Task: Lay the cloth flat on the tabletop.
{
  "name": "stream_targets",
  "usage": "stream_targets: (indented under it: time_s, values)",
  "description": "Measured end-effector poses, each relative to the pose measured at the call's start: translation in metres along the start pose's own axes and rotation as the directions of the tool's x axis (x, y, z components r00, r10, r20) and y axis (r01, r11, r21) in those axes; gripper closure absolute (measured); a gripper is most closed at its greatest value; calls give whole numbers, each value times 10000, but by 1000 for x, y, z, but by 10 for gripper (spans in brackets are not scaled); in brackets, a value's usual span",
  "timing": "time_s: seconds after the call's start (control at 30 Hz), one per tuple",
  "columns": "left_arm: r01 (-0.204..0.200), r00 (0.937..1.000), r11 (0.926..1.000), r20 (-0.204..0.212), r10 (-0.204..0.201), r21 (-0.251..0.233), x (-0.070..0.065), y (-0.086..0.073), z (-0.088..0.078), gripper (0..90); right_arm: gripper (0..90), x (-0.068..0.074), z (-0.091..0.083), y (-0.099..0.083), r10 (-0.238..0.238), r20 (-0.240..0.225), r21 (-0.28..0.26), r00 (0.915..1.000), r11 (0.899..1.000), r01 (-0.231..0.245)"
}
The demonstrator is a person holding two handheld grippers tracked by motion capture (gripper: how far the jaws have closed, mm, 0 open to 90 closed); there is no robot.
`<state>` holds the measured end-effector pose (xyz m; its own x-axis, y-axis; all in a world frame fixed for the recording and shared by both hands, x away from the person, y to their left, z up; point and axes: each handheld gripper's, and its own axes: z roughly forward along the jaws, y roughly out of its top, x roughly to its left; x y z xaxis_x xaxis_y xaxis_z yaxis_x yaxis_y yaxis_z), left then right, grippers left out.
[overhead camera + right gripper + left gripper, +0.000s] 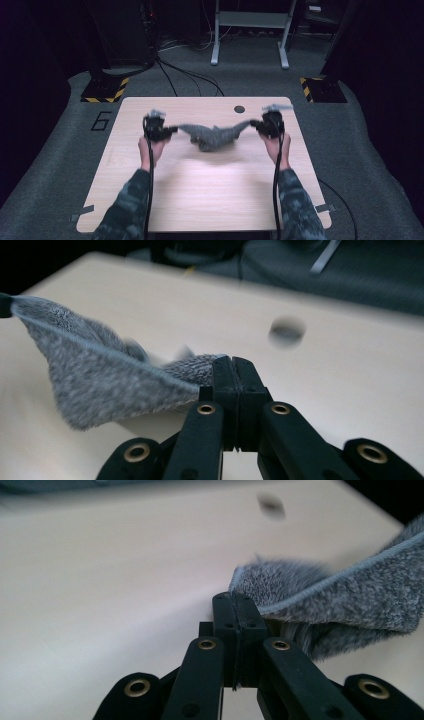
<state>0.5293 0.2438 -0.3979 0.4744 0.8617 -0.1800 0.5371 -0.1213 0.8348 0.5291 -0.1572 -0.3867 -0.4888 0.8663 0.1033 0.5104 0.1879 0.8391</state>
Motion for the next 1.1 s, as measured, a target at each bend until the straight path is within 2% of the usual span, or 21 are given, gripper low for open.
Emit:
stream_targets:
  time_s: [0.03, 0.07, 0.1, 0.17, 0.2, 0.23, 0.3, 0.33, 0.43, 0.53, 0.63, 0.73, 0.83, 0.9, 1.03, 1.1]
  values:
    - [-274, 9995, 9983, -185, 264, -508, -3, 20, -13, 900, 900, 1, -4, 14, 44, 46, -332, 10000, 9994, -43]
    - [-586, 9978, 9951, -346, 560, -790, -7, 30, -24, 900, 900, 3, -15, 32, 5, 36, -858, 10000, 9963, -2]
    - [-803, 9963, 9914, -388, 767, -1037, -11, 35, -34, 900, 900, 6, -24, 40, -121, 47, -1284, 9999, 9916, 126]
    - [-1098, 9936, 9869, -410, 1057, -1180, -17, 31, -46, 900, 900, 12, -40, 43, -243, -82, -1663, 9997, 9858, 226]
    - [-1255, 9918, 9859, -364, 1222, -1103, -19, 22, -49, 900, 900, 14, -45, 40, -248, -127, -1703, 9996, 9851, 223]
    - [-1410, 9898, 9861, -316, 1387, -879, -19, 13, -50, 900, 900, 16, -49, 30, -255, -188, -1633, 9995, 9863, 221]
    - [-1392, 9903, 9885, -118, 1388, -582, -18, -7, -46, 900, 900, 18, -49, 9, -294, -250, -1323, 9993, 9909, 258]
    - [-1359, 9907, 9902, 7, 1360, -330, -17, -23, -42, 900, 900, 18, -48, 0, -279, -294, -1165, 9992, 9929, 243]
    - [-1169, 9929, 9929, 260, 1164, 206, -17, -59, -32, 900, 899, 21, -38, -45, -77, -414, -264, 9991, 9996, 66]
    - [-993, 9943, 9920, 467, 959, 782, -18, -90, -22, 900, 896, 21, -28, -81, 142, -519, 419, 9985, 9990, -120]
    - [-805, 9952, 9904, 650, 735, 1125, -18, -110, -18, 899, 893, 23, -22, -111, 452, -581, 960, 9973, 9946, -395]
    - [-654, 9952, 9887, 808, 548, 1349, -21, -125, -18, 898, 890, 22, -20, -127, 585, -610, 1174, 9964, 9918, -510]
    - [-668, 9943, 9865, 920, 533, 1496, -24, -136, -22, 896, 887, 24, -19, -136, 648, -583, 1317, 9962, 9897, -567]
    - [-630, 9939, 9856, 992, 478, 1567, -27, -145, -26, 894, 884, 25, -19, -142, 562, -558, 1449, 9969, 9883, -476]
    - [-838, 9917, 9777, 1122, 629, 1925, -31, -159, -28, 891, 881, 25, -21, -153, 683, -541, 1604, 9962, 9853, -589]
    - [-759, 9916, 9770, 1184, 529, 1992, -33, -165, -30, 889, 877, 25, -23, -159, 648, -509, 1672, 9966, 9844, -554]
